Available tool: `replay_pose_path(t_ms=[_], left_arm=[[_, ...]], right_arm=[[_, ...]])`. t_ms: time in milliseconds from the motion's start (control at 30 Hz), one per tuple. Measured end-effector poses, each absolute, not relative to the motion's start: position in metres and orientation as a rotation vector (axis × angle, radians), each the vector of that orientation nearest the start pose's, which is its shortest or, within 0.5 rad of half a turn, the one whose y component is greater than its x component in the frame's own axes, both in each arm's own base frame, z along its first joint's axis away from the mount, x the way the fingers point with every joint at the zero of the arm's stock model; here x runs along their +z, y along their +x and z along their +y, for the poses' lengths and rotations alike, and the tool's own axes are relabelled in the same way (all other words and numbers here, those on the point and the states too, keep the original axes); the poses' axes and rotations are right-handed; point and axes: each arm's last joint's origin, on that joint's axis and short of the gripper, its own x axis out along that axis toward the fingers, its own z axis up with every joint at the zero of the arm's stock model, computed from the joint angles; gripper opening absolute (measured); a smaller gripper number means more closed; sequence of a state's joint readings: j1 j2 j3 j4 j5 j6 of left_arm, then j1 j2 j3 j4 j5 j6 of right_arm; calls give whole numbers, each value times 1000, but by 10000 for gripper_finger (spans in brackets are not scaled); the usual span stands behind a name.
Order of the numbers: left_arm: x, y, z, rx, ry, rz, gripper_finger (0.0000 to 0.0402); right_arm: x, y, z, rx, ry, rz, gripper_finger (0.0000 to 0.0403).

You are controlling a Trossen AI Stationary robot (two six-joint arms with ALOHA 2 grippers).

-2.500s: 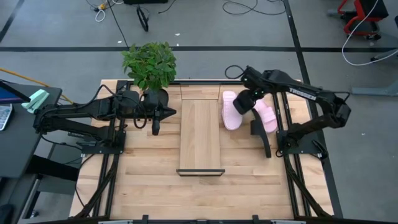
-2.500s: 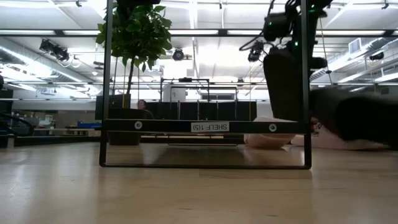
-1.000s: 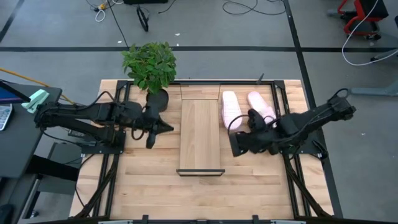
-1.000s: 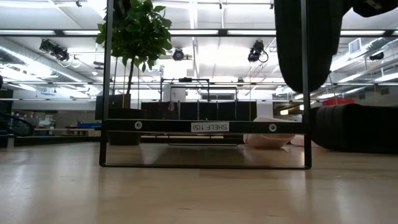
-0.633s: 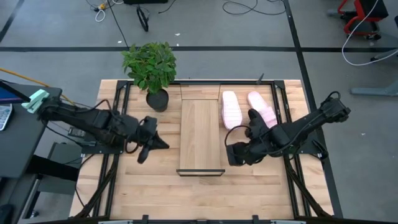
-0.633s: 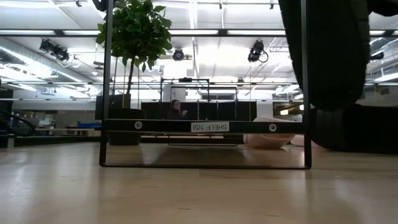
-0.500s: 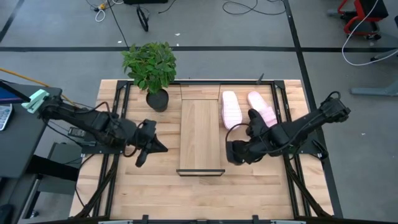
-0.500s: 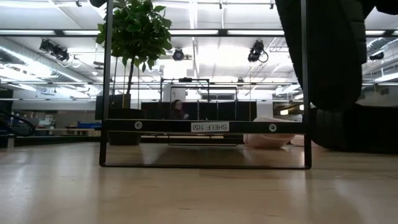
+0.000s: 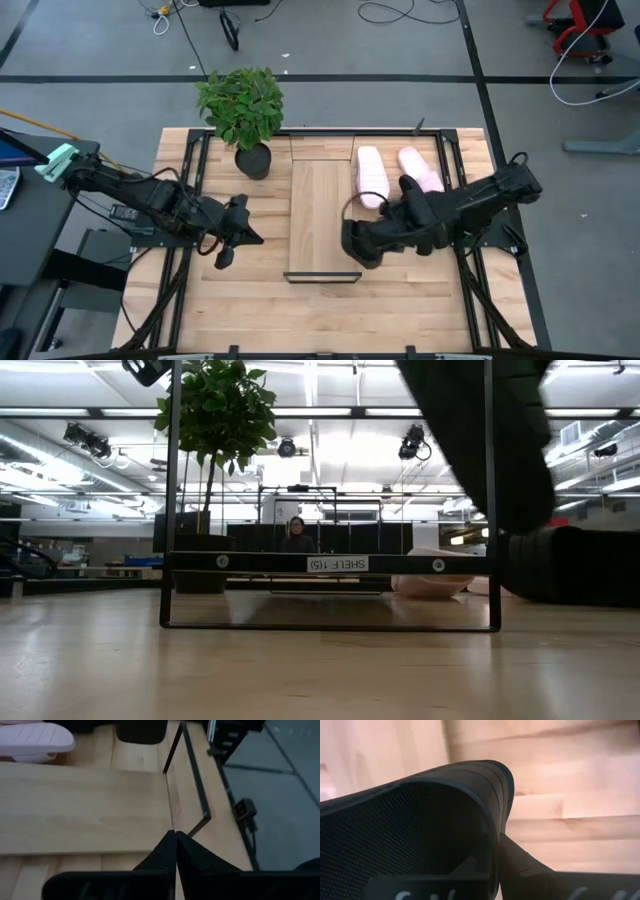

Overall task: Pick and place slides into the shelf
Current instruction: Put the black slipper on the shelf

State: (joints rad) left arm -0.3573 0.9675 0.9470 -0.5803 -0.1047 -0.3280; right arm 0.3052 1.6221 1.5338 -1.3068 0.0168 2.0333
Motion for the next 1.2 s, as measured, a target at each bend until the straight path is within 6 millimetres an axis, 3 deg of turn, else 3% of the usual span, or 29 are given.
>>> replay_pose_path(t_ms=[200, 400, 800, 1200], left_arm=[[320, 184, -65, -159, -125, 630, 24], [319, 183, -65, -169, -87, 638, 10], [317, 182, -64, -183, -30, 657, 27], [317, 182, -64, -187, -17, 656, 10]], right_arm=[[313, 324, 76, -1163, 1404, 1053, 11], [298, 348, 71, -1177, 1372, 1171, 11], [284, 361, 80, -1195, 1367, 1279, 11], [276, 364, 80, -1219, 1340, 1299, 11]])
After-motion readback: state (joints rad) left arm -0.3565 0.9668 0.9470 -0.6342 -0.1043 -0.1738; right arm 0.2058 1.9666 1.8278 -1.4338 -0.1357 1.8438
